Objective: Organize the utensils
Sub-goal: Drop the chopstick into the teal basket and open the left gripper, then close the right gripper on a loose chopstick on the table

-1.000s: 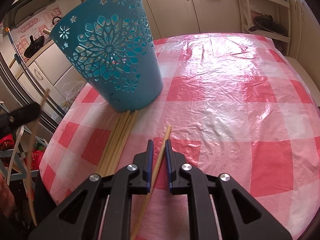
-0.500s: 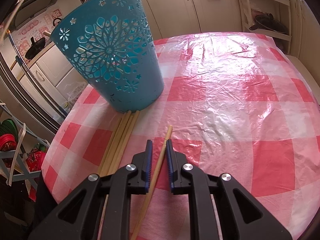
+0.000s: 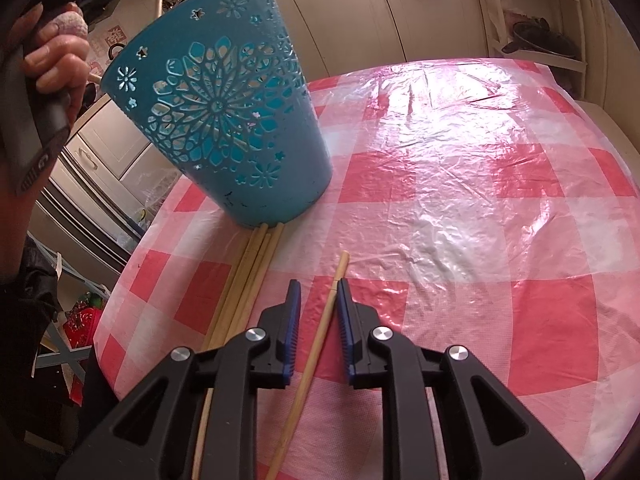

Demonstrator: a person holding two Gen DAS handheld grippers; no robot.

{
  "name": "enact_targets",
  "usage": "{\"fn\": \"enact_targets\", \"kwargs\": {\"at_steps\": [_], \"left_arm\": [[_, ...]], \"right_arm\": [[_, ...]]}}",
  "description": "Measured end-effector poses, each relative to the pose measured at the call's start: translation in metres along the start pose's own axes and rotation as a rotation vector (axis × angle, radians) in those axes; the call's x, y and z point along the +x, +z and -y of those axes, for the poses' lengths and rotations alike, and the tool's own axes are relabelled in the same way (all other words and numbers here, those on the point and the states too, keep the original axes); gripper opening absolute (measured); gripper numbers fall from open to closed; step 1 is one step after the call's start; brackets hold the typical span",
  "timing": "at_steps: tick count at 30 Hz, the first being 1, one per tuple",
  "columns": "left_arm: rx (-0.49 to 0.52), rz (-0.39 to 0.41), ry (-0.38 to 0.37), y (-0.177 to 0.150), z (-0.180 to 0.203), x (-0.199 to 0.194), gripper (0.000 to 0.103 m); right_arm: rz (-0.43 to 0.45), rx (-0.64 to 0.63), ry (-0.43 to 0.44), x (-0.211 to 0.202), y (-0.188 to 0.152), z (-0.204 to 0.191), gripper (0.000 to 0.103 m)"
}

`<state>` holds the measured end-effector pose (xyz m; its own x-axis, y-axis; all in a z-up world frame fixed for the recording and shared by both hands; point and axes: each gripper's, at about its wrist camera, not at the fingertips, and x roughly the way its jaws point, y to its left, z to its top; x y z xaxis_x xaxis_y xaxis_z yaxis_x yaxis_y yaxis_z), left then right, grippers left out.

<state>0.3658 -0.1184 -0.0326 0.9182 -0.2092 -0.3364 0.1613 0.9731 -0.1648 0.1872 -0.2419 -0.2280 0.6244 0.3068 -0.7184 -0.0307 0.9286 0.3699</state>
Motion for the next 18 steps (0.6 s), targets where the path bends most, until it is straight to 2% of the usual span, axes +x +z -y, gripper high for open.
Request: {"fn": "enact_targets", "kwargs": {"at_steps": [8,10,12,14,18], "left_arm": [[0.051,-0.108,0.018,-0.032,-0.013,-0.002,0.008],[0.051,-0.120,0.027,-0.034,-0.021,-0.009,0.017],[0.041,-0.112,0.045,-0.034,-0.030,-0.021,0.044],[0.025,-0.081,0.072,-0.033,-0.043,-0.040,0.058],[-0.004,-0.039,0.125,-0.037,-0.078,-0.080,0.074]], "right_arm": [[0.000,-0.015,-0.015,0.000,0.000,-0.002,0.019],[0.000,-0.022,-0.023,0.002,0.000,-0.006,0.019],[-0.001,-0.031,-0.033,0.002,-0.001,-0.010,0.019],[-0.003,-0.047,-0.053,0.002,-0.002,-0.014,0.019],[-0.004,-0.095,-0.105,0.001,-0.006,-0.023,0.020]]}}
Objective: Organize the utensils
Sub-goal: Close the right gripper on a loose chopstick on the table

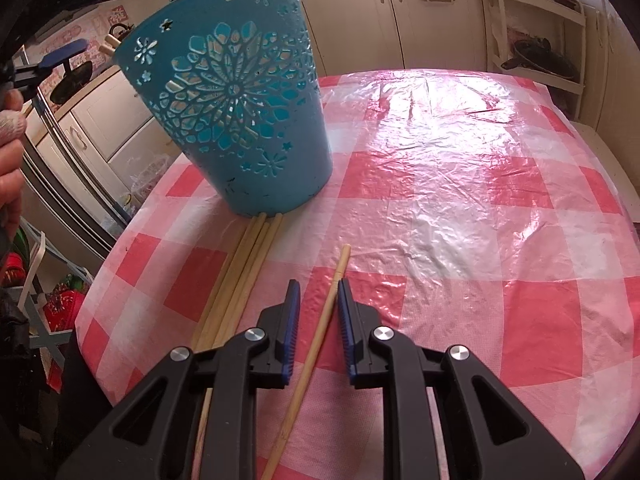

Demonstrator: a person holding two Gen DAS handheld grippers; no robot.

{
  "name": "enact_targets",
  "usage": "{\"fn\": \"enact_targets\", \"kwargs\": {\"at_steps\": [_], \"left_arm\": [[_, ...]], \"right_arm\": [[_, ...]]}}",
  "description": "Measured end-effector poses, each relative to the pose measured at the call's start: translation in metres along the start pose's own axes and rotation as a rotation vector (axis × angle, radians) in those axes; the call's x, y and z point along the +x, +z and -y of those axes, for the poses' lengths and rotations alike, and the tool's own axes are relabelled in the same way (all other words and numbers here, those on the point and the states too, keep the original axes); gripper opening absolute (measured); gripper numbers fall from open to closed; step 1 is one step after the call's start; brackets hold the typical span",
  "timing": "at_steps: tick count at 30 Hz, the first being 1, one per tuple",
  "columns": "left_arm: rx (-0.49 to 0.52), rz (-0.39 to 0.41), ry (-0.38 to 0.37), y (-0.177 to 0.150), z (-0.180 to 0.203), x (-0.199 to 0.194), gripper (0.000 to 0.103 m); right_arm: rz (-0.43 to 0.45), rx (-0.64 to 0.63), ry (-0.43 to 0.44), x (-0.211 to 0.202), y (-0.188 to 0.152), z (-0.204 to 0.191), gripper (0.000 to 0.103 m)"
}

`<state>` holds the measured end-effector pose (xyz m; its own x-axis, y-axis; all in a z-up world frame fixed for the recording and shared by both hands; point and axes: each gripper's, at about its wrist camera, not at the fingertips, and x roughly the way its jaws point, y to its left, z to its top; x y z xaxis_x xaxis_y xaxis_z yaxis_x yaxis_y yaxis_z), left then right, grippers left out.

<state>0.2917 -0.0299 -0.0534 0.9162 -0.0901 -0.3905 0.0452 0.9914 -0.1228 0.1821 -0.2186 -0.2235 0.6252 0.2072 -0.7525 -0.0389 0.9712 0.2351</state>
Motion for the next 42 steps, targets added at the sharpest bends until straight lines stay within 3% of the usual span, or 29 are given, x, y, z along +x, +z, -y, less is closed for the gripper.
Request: {"fn": "enact_targets", "kwargs": {"at_steps": [3,9,14,19,23,42], "left_arm": [[-0.031,-0.025,0.042,-0.014,-0.030,-0.011,0.076],[-0.116,-0.168,0.103,-0.065,-0.075,-0.006,0.076],[-0.108,-0.226,0.098,-0.105,-0.081,-0.006,0.076],[-0.070,-0.273,0.082,-0.133,-0.078,0.000,0.076],[-0.066,-0.295,0.072,-0.143,-0.076,0.004,0.076],[-0.103,-0.361,0.090,-0.160,-0.090,0.029,0.080]], "right_arm": [[-0.002,-0.013,-0.026,0.002,0.001,-0.006,0.020],[-0.009,-0.043,-0.080,0.007,0.001,-0.015,0.017],[-0.033,-0.091,-0.108,0.008,0.003,-0.018,0.013],[-0.074,-0.059,-0.097,0.008,0.008,-0.013,0.012],[-0.084,-0.103,-0.148,0.010,0.008,-0.022,0.012],[-0.117,-0.050,-0.110,0.007,0.010,-0.017,0.009]]}}
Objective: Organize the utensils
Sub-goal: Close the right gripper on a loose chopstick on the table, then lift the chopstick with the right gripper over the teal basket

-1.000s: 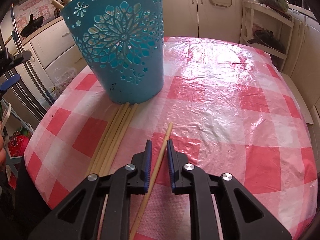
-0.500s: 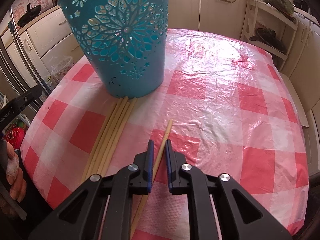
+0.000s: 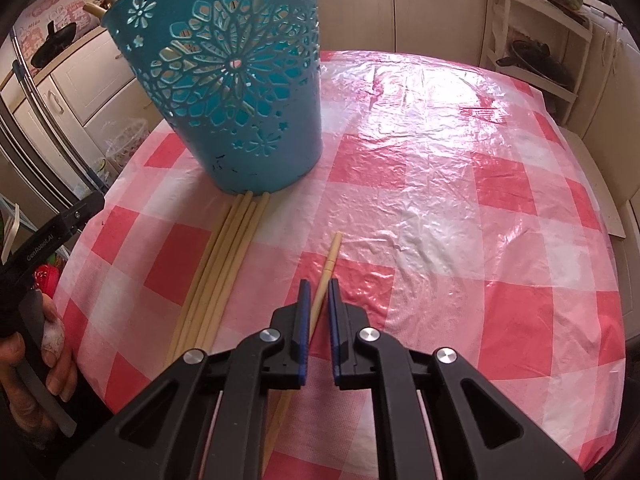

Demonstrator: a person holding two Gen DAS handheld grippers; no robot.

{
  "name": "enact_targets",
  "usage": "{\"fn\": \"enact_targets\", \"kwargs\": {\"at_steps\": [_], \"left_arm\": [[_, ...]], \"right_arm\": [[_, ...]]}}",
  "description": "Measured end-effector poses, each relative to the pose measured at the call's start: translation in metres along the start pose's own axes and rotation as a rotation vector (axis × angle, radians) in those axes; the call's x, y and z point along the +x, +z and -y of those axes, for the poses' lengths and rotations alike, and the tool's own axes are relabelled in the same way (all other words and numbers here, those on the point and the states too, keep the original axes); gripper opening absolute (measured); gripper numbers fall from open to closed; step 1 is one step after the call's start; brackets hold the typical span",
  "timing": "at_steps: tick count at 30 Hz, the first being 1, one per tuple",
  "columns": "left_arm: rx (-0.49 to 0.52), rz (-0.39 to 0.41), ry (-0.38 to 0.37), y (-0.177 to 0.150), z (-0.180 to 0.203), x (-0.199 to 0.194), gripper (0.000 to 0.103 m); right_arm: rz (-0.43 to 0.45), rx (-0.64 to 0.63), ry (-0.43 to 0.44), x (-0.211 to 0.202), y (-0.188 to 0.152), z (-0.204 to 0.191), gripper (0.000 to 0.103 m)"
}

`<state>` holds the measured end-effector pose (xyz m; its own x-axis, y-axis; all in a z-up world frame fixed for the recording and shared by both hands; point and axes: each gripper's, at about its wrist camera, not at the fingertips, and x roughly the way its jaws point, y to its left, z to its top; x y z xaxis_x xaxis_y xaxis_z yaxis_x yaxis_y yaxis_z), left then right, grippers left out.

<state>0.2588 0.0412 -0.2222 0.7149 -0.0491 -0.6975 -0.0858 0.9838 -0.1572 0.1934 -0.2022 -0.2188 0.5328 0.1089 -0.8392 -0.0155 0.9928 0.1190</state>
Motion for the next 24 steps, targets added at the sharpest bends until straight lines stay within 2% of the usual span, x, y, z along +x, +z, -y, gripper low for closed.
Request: {"fn": "enact_targets", "kwargs": {"at_steps": [3,7,15,24], "left_arm": [[-0.003,-0.015,-0.003,-0.001,0.000,0.003,0.080],[-0.005,-0.018,-0.005,-0.001,-0.002,0.004,0.080],[0.000,-0.025,0.005,-0.002,-0.001,0.007,0.080],[-0.019,-0.033,0.006,-0.003,-0.001,0.008,0.080]], "right_arm": [[0.006,-0.027,-0.020,0.000,-0.001,-0.005,0.009],[0.014,0.003,-0.003,-0.001,-0.002,-0.001,0.008],[0.037,0.142,0.113,-0.014,-0.008,0.023,0.006],[0.148,0.221,0.218,-0.053,-0.007,0.039,0.006]]}}
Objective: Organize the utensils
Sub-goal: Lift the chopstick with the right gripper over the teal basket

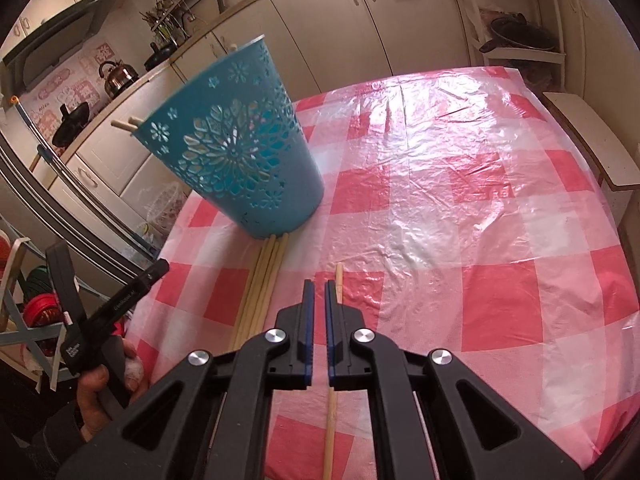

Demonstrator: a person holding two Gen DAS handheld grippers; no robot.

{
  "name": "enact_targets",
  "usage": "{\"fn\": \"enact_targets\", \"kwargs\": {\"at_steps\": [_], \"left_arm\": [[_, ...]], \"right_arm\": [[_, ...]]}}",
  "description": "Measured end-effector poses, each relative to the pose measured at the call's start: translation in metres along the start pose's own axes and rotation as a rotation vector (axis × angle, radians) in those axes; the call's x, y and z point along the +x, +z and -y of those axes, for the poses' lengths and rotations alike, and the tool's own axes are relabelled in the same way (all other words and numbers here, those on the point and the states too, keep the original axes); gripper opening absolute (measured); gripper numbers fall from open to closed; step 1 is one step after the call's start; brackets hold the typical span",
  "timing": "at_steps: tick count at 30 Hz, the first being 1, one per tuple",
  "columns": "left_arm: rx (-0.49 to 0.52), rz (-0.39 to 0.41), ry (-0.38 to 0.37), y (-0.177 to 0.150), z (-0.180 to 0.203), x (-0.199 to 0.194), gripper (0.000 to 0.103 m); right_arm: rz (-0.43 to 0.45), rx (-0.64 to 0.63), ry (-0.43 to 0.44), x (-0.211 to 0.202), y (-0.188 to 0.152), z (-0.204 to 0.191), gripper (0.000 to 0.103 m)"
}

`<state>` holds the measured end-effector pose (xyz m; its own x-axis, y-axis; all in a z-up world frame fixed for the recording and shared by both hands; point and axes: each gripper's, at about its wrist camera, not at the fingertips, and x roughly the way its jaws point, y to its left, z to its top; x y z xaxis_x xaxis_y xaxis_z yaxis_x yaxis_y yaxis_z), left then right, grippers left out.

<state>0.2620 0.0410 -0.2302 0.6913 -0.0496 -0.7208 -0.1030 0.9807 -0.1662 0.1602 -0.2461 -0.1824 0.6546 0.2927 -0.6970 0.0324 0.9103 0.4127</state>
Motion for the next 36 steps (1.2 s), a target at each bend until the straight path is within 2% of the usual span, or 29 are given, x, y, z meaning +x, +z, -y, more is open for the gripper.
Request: {"fn": "enact_targets", "kwargs": {"at_steps": [7,10,12,14,15,16,17,22,25,27,29,31,33,35,36], "left_arm": [[0.000,-0.001,0.008,-0.001,0.000,0.000,0.080],[-0.003,-0.002,0.009,-0.001,0.000,0.000,0.080],[-0.004,-0.004,0.010,-0.001,0.000,0.000,0.080],[-0.006,-0.004,0.009,-0.001,0.000,0.000,0.080],[-0.006,-0.004,0.009,-0.001,0.000,0.000,0.080],[-0.007,-0.004,0.008,-0.001,0.000,0.000,0.080],[-0.008,-0.004,0.006,-0.001,0.000,0.000,0.080],[-0.017,-0.008,0.000,-0.001,-0.002,0.002,0.080],[-0.020,-0.011,-0.003,-0.001,-0.002,0.002,0.080],[-0.023,-0.013,-0.004,-0.001,-0.002,0.003,0.080],[-0.024,-0.015,-0.005,-0.001,-0.003,0.003,0.080],[-0.024,-0.015,-0.005,-0.001,-0.003,0.003,0.080],[-0.024,-0.016,-0.006,-0.001,-0.003,0.003,0.080],[-0.026,-0.016,-0.006,-0.002,-0.002,0.003,0.080],[-0.026,-0.017,-0.007,-0.002,-0.002,0.003,0.080]], "right_arm": [[0.083,0.008,0.061,-0.029,0.017,-0.005,0.006],[0.083,-0.008,0.076,-0.031,0.022,-0.012,0.006],[0.027,-0.060,0.038,-0.021,0.022,-0.018,0.006],[-0.030,-0.138,-0.047,-0.006,0.016,-0.023,0.009],[-0.050,-0.162,-0.083,0.003,0.011,-0.024,0.014],[-0.067,-0.174,-0.106,0.008,0.005,-0.022,0.027],[-0.085,-0.179,-0.117,0.015,0.000,-0.020,0.032],[-0.148,-0.194,-0.174,0.045,-0.012,-0.011,0.032],[-0.138,-0.249,-0.218,0.052,-0.014,-0.016,0.030],[-0.134,-0.304,-0.267,0.055,-0.016,-0.021,0.021],[-0.128,-0.370,-0.293,0.057,-0.022,-0.030,0.006],[-0.123,-0.424,-0.316,0.055,-0.028,-0.037,0.005],[-0.126,-0.395,-0.281,0.049,-0.029,-0.036,0.005],[-0.110,-0.301,-0.163,0.032,-0.022,-0.030,0.005],[-0.091,-0.240,-0.070,0.018,-0.015,-0.027,0.005]]}}
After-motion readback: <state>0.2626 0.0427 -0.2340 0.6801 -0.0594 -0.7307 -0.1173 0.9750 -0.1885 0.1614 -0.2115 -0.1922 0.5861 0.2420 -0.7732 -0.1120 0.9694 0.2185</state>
